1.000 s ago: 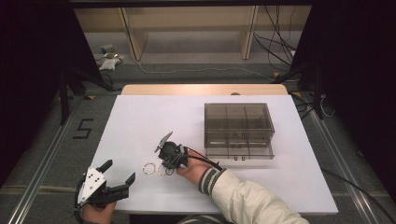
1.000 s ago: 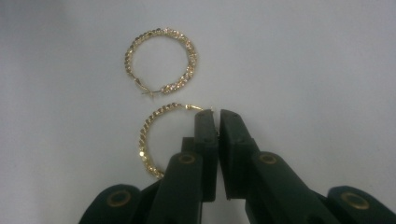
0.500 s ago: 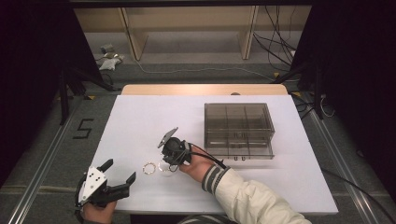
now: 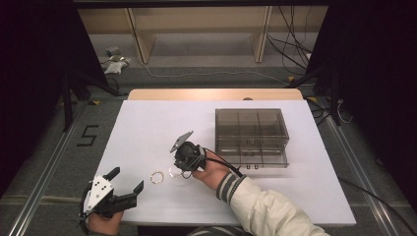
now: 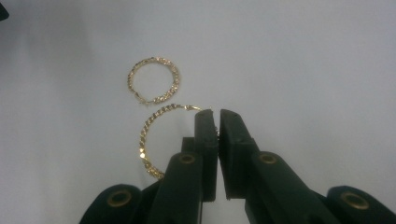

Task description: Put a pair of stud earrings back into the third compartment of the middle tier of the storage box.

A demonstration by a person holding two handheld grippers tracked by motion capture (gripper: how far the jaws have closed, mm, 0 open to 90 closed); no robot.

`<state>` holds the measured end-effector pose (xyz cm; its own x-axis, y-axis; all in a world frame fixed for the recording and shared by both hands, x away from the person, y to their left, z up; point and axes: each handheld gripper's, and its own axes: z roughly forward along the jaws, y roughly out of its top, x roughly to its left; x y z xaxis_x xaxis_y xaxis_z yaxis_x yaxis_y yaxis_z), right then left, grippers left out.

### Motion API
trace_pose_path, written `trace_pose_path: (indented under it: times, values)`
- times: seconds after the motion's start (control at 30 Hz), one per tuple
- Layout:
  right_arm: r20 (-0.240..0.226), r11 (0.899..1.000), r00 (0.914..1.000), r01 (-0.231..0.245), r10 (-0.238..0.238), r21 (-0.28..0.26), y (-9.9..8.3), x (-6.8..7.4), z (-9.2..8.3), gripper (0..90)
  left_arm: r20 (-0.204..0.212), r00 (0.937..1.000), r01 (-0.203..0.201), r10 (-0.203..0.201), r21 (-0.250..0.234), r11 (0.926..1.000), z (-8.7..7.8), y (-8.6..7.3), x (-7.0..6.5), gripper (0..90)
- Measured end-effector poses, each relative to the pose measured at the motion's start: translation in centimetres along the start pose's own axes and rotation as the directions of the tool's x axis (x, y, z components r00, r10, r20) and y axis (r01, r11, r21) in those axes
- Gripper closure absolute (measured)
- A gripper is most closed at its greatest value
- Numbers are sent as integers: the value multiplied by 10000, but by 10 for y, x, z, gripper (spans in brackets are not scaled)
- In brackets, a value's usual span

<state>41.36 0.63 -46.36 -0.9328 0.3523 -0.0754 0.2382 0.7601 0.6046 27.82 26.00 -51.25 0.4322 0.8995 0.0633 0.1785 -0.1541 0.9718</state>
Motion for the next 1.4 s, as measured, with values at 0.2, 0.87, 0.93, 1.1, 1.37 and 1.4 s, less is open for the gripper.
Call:
trace_pose_path:
  times: [0.2, 0.87, 0.93, 1.1, 1.37, 1.4]
  values:
    - [69, 10000, 10000, -27, 27, -85, -1, -1, -9, 866, 7, 10000, 14, -14, 11, 10000, 0, 0, 0, 65]
    - [766, 9975, 9963, -341, 389, -627, -23, -18, -62, 864, -13, 10000, -20, 20, 61, 10000, 0, 0, 0, 66]
    - [861, 9973, 9953, -398, 451, -619, -25, -19, -65, 864, -21, 10000, 7, -7, 31, 10000, 0, 0, 0, 66]
    - [1076, 9969, 9932, -365, 439, -697, -31, -21, -73, 863, 1, 10000, -17, 17, 60, 10000, 0, 0, 0, 66]
    - [1399, 9963, 9878, -608, 688, -607, -46, -29, -89, 863, 7, 10000, 1, -2, 40, 10000, 1, 0, 0, 66]
    - [1425, 9961, 9871, -644, 725, -602, -48, -30, -90, 863, 11, 10000, -10, 10, 56, 10000, 1, 0, 0, 66]
